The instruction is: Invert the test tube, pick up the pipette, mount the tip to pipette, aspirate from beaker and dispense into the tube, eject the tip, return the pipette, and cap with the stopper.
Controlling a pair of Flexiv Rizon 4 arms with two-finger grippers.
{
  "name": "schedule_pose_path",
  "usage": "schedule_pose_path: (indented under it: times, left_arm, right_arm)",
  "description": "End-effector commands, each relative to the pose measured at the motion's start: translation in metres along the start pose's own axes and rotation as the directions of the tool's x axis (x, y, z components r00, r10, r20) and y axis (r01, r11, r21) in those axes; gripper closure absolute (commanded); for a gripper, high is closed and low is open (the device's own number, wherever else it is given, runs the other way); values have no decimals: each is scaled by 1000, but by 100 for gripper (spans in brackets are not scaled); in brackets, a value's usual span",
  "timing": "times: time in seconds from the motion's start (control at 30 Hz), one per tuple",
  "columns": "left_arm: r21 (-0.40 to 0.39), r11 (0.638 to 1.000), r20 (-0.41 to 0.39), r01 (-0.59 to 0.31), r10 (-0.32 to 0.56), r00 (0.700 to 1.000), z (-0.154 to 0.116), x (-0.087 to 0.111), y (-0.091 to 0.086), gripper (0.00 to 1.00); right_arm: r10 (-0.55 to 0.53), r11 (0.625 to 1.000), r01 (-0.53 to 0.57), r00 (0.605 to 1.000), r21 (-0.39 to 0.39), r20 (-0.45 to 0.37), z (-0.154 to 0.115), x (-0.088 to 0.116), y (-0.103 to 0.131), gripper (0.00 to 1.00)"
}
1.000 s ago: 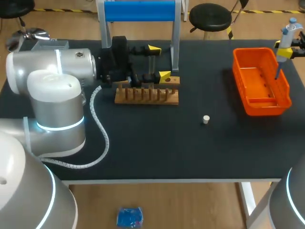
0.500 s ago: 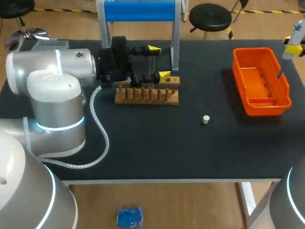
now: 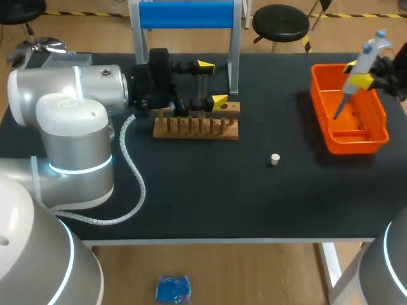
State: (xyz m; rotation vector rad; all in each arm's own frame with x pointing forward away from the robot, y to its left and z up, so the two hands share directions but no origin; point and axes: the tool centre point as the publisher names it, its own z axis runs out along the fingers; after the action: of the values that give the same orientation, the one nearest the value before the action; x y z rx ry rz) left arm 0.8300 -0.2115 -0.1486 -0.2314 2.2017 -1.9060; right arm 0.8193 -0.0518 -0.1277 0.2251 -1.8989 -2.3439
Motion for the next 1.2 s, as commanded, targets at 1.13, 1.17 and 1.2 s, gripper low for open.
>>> schedule_pose_path:
  times: [1.13,1.17,1.2]
  left_arm:
    - [2,1000,0,-1,1,1000,0,0,1,0]
    - [2,1000,0,-1,1,1000,0,0,1,0]
    - [2,1000,0,-1,1,1000,0,0,1,0]
  right_arm:
    - [57,997,-53,996,47,-66,84,5,-48,100]
    - [57,997,-53,996,47,-66,84,5,-48,100]
    - [59,997,-56,996,47,-73,87,3,-51,100]
